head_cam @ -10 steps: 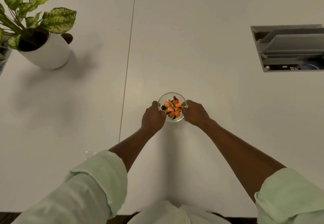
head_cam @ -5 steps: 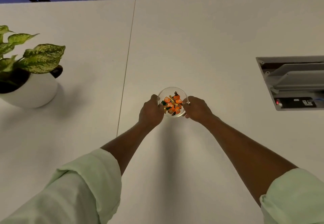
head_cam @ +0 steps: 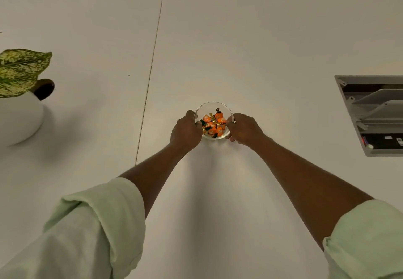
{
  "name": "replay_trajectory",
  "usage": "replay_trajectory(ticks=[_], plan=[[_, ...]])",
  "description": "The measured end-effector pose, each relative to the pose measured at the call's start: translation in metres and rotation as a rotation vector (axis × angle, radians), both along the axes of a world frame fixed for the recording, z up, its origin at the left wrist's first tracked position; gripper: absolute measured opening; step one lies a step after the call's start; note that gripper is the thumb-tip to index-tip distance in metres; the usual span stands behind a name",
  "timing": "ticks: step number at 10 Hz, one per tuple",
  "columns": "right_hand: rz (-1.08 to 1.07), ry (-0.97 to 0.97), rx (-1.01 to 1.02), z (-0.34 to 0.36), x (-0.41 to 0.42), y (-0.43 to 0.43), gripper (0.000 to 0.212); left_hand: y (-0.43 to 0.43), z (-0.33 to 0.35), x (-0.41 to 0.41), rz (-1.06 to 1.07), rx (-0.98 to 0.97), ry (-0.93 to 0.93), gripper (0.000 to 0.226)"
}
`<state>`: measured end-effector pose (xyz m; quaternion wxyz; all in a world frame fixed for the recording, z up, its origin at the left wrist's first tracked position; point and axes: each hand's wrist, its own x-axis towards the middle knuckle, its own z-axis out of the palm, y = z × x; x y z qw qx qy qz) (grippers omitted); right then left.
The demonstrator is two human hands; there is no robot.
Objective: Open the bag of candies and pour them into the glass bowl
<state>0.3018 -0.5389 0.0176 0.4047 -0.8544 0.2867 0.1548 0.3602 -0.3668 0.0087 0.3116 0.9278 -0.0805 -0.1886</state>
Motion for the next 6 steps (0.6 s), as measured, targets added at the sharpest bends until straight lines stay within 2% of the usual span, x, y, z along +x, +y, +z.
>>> replay_trajectory(ticks=[4,6], plan=[[-0.017,-0.009,0.042,-0.004,0.004,-0.001,0.029,0.001,-0.010,0.005,0.022,-0.012,0.026,0.035],[-0.108,-0.023,0.139,0.002,-0.024,0.004,0.050,0.016,-0.009,-0.017,0.082,-0.019,0.027,0.054]])
